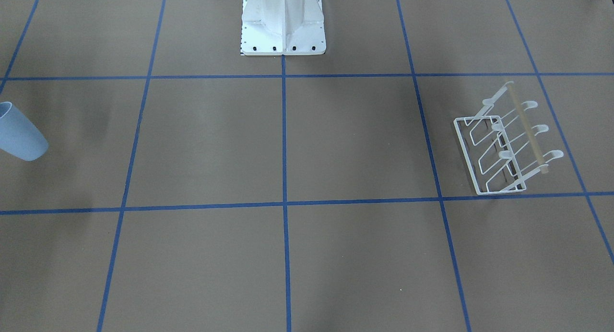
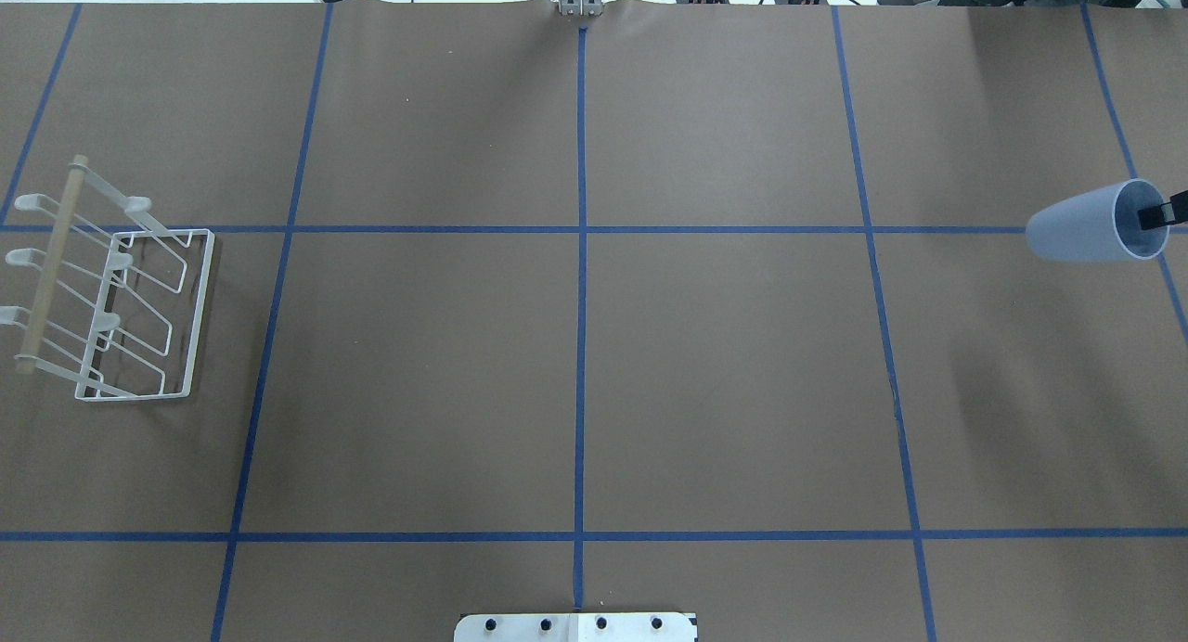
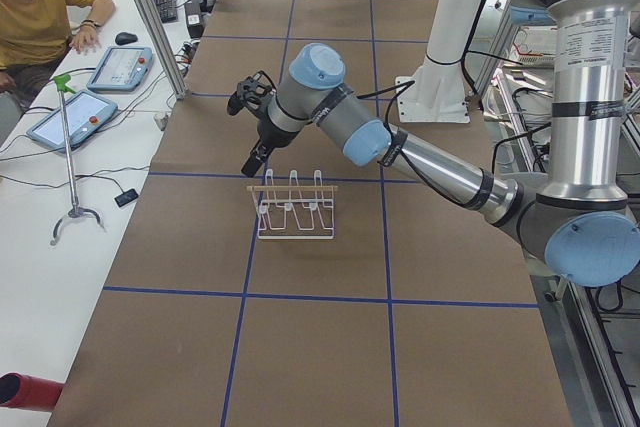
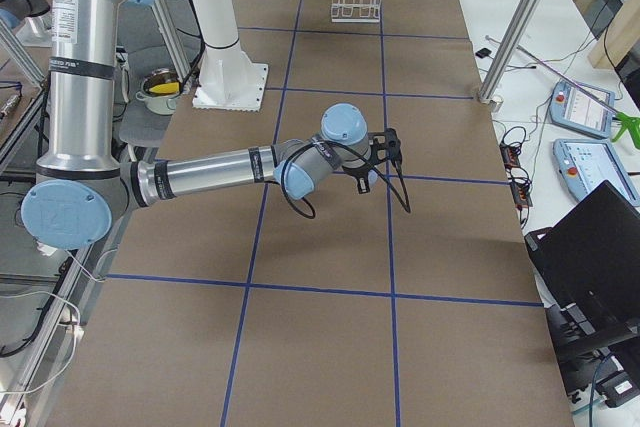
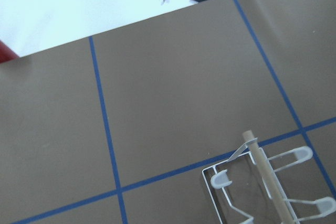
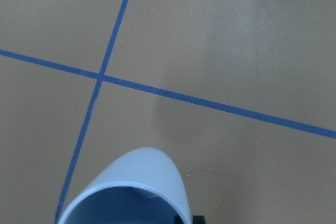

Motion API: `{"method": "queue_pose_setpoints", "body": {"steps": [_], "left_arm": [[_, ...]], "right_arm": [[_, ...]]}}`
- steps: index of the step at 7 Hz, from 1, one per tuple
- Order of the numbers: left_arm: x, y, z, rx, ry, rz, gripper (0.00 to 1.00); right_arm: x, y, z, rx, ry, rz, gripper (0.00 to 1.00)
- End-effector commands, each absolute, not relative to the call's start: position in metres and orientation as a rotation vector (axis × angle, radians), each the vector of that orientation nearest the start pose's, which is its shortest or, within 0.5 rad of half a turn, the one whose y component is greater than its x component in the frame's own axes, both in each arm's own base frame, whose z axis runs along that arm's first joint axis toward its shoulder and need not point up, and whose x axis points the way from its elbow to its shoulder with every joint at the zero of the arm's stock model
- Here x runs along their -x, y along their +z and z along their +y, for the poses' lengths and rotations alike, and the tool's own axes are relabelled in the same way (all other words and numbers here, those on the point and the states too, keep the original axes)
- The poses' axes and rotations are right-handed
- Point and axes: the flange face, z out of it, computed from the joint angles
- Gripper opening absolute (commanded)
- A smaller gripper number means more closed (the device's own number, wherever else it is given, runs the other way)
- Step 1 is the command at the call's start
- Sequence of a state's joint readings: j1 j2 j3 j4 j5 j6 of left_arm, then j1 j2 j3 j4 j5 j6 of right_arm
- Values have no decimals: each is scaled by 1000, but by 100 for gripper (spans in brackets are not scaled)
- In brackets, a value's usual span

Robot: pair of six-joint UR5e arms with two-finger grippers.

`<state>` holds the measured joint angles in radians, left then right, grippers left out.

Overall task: Hang cup on cup holder
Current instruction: 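Lift the blue cup with the right gripper while the left gripper moves toward center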

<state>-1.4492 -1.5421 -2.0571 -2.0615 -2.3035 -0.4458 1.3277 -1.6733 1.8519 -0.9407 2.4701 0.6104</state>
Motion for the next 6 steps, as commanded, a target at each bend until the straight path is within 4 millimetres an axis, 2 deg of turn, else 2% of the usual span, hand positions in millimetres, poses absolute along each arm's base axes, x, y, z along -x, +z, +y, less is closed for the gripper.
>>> {"method": "queue_pose_setpoints", "body": {"steps": [1,2,4,5,6], "left_arm": [[-54,339,-457,-673,22,1087,99],[-78,317,-454,-641,-18,1190,99],[-130,258,-441,-523,-79,1437,98],[-170,221,-428,-413,-86,1571,98],[-198,180,-417,-294,-108,1679,98]], "right_arm": [[55,451,-435,-357,75,-1278,0],[53,439,-424,-371,105,-1355,0],[52,419,-405,-386,140,-1491,0],[53,406,-402,-383,135,-1547,0],[55,387,-403,-374,129,-1610,0]]}}
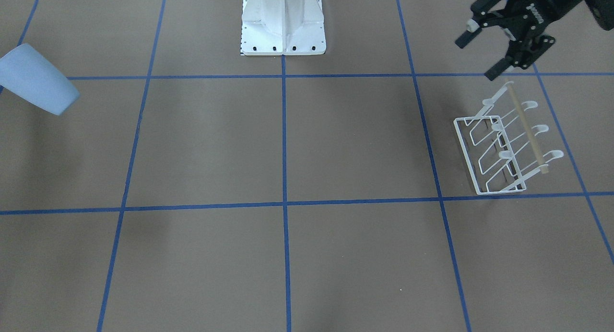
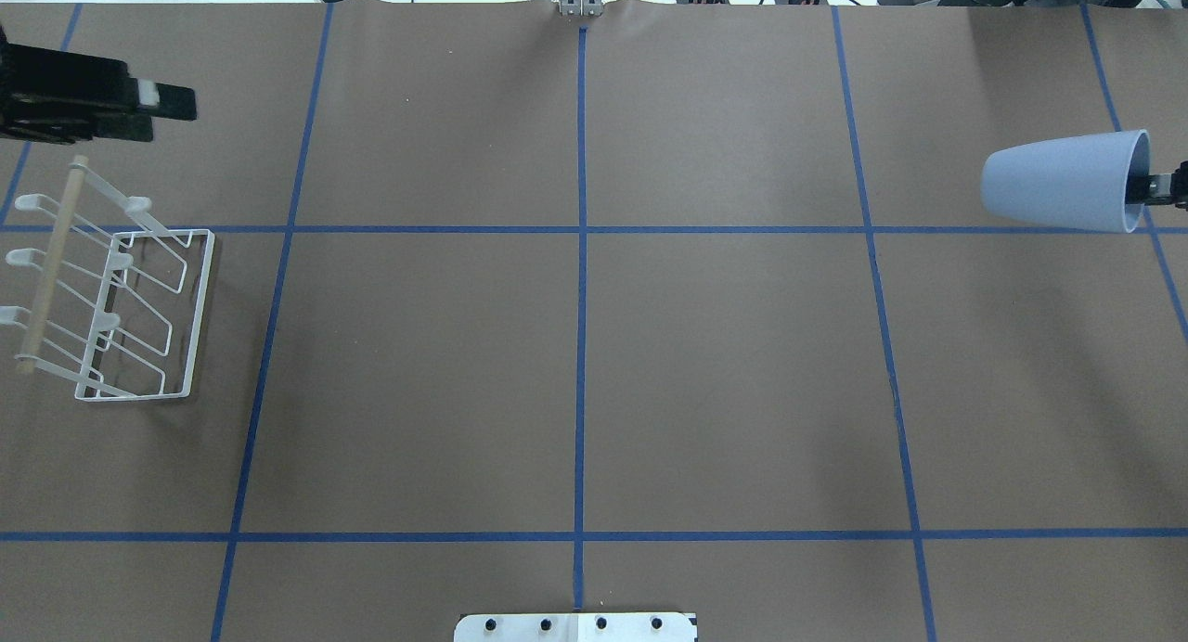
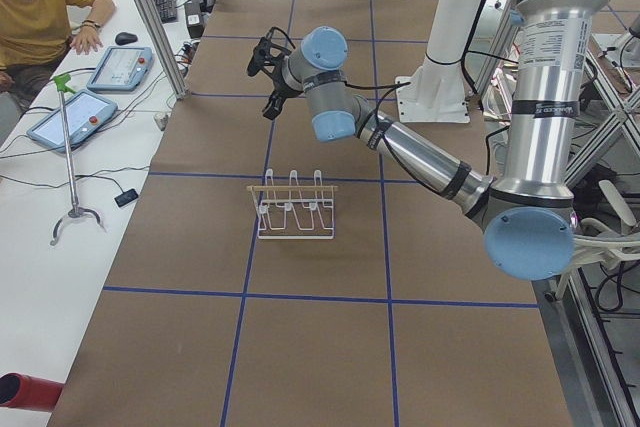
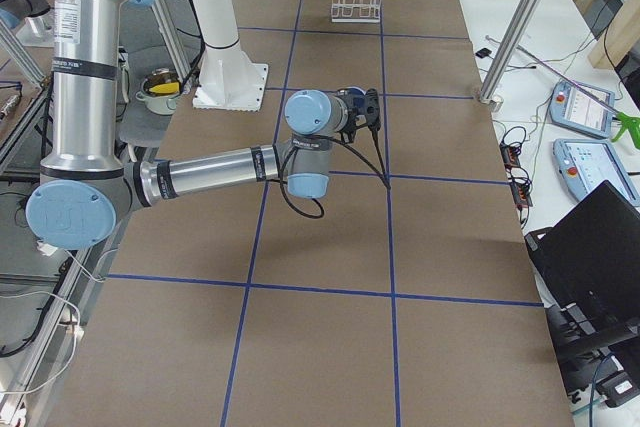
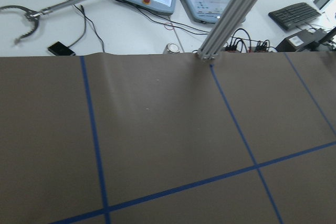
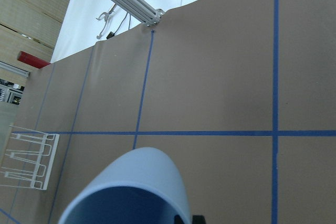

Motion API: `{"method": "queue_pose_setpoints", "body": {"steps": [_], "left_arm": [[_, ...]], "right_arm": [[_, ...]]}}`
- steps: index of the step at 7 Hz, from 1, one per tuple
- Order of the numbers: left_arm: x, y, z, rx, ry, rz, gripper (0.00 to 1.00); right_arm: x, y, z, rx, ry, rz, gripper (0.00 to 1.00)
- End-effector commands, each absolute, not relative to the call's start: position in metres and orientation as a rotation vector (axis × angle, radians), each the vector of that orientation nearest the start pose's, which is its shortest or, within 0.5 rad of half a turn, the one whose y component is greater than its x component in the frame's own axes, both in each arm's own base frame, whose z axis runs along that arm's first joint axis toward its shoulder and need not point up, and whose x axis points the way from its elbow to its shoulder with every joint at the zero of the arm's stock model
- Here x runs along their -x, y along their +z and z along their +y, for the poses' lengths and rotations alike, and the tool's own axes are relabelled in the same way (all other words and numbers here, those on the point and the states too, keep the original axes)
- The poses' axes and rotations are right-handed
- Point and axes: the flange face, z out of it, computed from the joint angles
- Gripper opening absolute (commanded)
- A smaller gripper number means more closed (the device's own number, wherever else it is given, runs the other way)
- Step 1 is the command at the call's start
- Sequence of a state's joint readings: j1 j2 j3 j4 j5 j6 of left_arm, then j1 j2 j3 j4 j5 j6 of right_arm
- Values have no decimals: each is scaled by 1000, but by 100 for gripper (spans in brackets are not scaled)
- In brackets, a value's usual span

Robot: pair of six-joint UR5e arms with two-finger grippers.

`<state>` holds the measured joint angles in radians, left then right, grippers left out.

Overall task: Hang cup on cup holder
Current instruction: 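Lift the blue cup with the right gripper while the left gripper moves toward center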

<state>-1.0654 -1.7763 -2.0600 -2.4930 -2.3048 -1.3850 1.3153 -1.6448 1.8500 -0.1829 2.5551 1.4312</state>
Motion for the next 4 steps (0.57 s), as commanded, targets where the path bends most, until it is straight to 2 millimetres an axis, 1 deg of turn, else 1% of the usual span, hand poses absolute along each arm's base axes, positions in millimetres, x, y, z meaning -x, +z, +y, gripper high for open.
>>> {"method": "queue_pose_setpoints", "body": {"steps": [1,2,3,4], "left_arm": [[-225,148,-402,-194,-89,1753,98],[-243,132,-394,-145,-108,1792,98],[-268,113,-381,-71,-160,1843,99],[-289,104,-368,-32,-181,1882,98]], "right_arm": [[61,369,-404,-376,102,-1667,0],[70,355,-403,-383,63,-1715,0],[79,341,-400,-389,38,-1780,0],[102,334,-390,-406,26,-1892,0]]}}
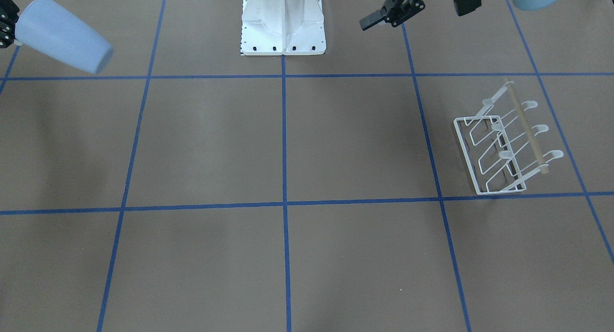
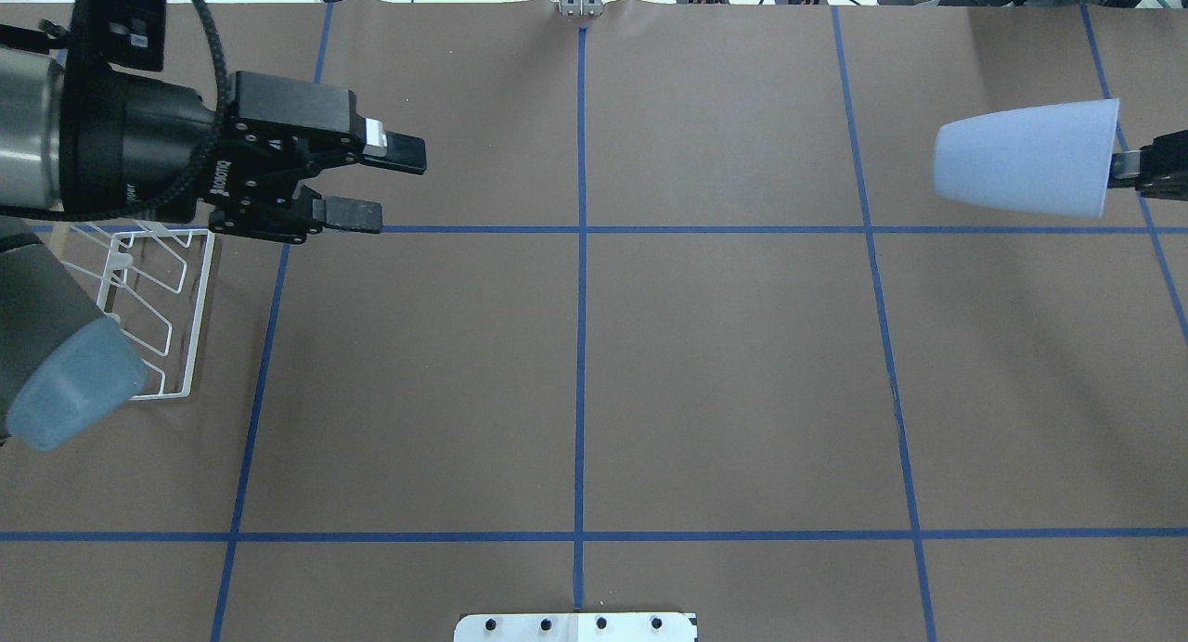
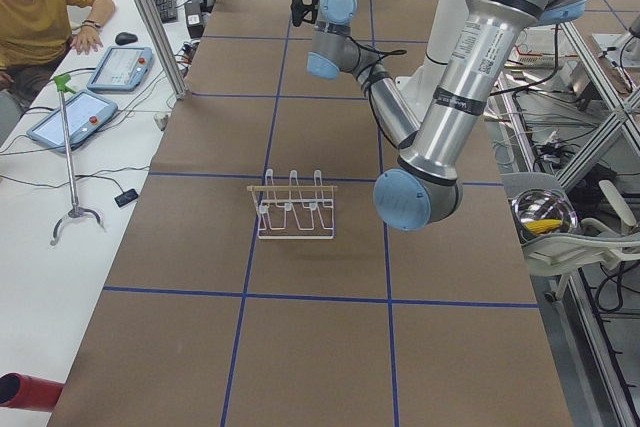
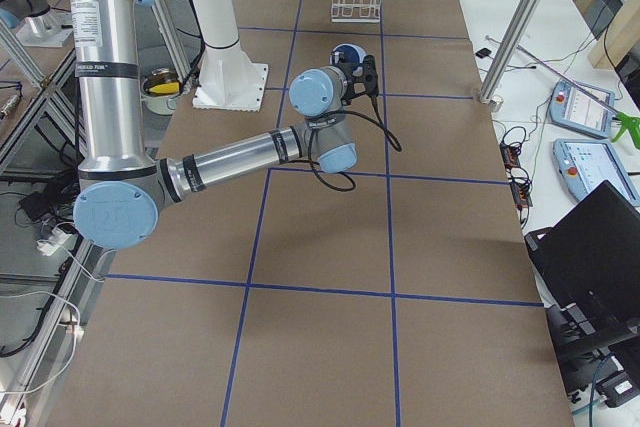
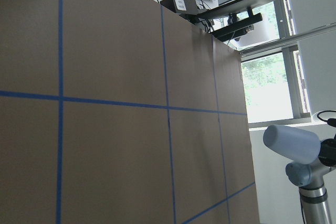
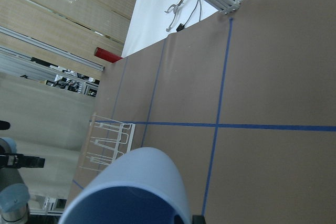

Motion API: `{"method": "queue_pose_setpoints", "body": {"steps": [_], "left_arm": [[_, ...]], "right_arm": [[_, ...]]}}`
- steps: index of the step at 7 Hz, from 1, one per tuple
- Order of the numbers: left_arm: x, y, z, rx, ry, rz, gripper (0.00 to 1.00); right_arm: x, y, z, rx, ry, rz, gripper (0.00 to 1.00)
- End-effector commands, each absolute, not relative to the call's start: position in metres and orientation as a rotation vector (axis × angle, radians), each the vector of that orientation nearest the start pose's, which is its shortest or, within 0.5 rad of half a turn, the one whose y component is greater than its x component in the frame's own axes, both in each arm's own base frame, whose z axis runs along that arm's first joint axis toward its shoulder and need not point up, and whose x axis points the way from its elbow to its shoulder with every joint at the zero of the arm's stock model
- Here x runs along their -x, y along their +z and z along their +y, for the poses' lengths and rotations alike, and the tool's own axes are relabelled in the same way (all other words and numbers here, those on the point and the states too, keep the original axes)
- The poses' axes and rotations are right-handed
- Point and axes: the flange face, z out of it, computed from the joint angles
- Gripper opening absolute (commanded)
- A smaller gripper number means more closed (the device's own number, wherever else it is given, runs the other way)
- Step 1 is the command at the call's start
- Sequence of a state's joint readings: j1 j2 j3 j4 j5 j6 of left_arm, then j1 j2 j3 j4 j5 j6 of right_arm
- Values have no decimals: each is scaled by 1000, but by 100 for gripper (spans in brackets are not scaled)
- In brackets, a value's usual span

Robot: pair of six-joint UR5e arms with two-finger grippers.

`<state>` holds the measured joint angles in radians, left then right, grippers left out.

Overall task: Hang cup on cup holder
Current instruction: 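Lift the blue cup with the right gripper while the left gripper moves toward center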

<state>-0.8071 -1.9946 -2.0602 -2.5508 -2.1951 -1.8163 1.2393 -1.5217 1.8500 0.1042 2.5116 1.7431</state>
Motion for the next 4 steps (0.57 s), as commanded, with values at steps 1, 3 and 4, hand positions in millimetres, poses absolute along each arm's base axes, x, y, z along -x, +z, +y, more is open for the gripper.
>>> {"method": "queue_pose_setpoints", "body": {"steps": [1,3,4], "left_arm": [[-305,101,-351,18,-177,1926,99],[-332,92,-317,207,-149,1981,99],[-342,86,-300,287,-155,2008,98]], "right_arm": [[130,329,-378,-410,33,-2013,0],[181,318,-359,-411,20,-2190,0],[200,311,-358,-398,8,-2236,0]]}}
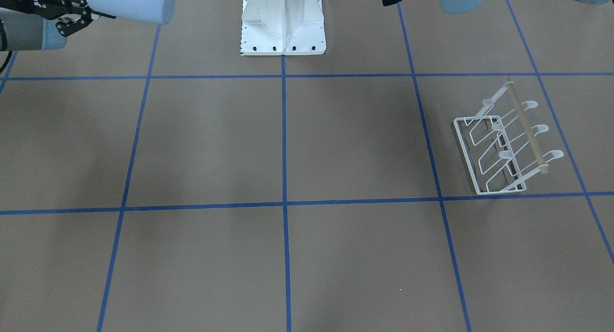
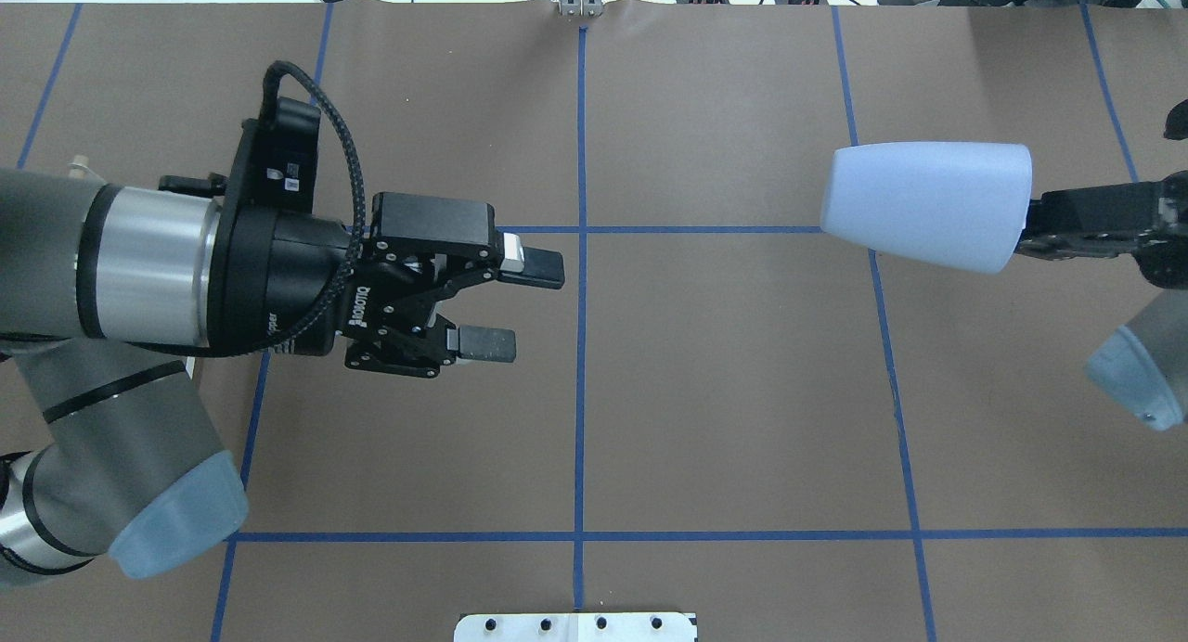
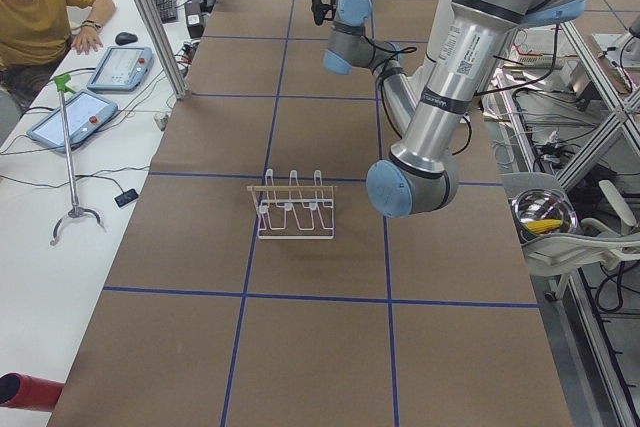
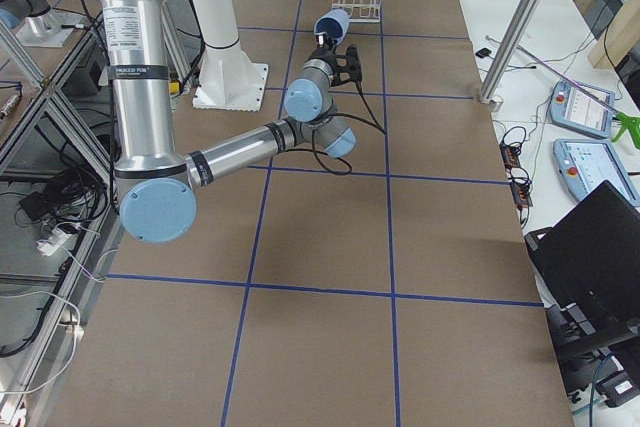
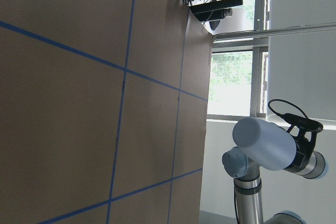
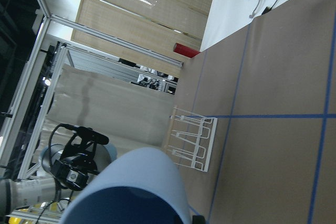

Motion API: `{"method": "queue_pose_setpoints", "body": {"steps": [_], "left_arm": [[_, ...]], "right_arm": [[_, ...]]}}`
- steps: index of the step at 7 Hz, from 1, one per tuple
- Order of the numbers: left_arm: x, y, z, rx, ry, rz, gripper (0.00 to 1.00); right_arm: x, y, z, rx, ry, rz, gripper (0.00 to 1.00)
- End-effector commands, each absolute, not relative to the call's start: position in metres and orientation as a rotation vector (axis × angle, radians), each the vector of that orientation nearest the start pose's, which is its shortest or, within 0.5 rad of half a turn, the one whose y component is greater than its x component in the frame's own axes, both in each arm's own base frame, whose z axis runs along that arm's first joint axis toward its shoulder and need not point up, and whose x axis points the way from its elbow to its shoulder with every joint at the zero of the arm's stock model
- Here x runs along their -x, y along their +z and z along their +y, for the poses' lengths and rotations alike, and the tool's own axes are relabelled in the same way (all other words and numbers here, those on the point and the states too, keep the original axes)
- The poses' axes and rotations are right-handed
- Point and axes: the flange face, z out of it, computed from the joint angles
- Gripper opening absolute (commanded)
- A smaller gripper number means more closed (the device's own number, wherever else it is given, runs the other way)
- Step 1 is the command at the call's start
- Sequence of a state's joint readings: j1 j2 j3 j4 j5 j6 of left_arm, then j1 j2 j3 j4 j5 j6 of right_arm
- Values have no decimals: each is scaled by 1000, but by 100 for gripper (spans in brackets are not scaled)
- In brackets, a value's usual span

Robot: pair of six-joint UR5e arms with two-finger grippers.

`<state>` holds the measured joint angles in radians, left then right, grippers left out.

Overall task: Hang cup on cup holder
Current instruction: 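Carry the cup toward the left gripper and close the left gripper on its rim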

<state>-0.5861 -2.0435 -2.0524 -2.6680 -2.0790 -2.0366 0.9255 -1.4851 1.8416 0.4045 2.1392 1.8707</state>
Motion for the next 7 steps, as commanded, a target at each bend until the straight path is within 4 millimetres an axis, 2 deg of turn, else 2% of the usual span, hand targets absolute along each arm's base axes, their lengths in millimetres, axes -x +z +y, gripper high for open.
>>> {"method": "queue_pose_setpoints", "body": {"steps": [1,3,4,6,7], "left_arm": [[-344,79,-291,311,-178,2085,98],[-347,73,-290,312,-225,2118,98],[-348,73,-295,289,-271,2131,98],[-349,71,-298,274,-300,2140,98],[-348,71,-301,260,-325,2151,98]], "right_arm": [[208,306,-355,-389,13,-2260,0],[235,291,-345,-365,-11,-2318,0],[255,279,-336,-376,-53,-2348,0],[290,276,-314,-394,-80,-2360,0],[300,276,-307,-393,-80,-2365,0]]}}
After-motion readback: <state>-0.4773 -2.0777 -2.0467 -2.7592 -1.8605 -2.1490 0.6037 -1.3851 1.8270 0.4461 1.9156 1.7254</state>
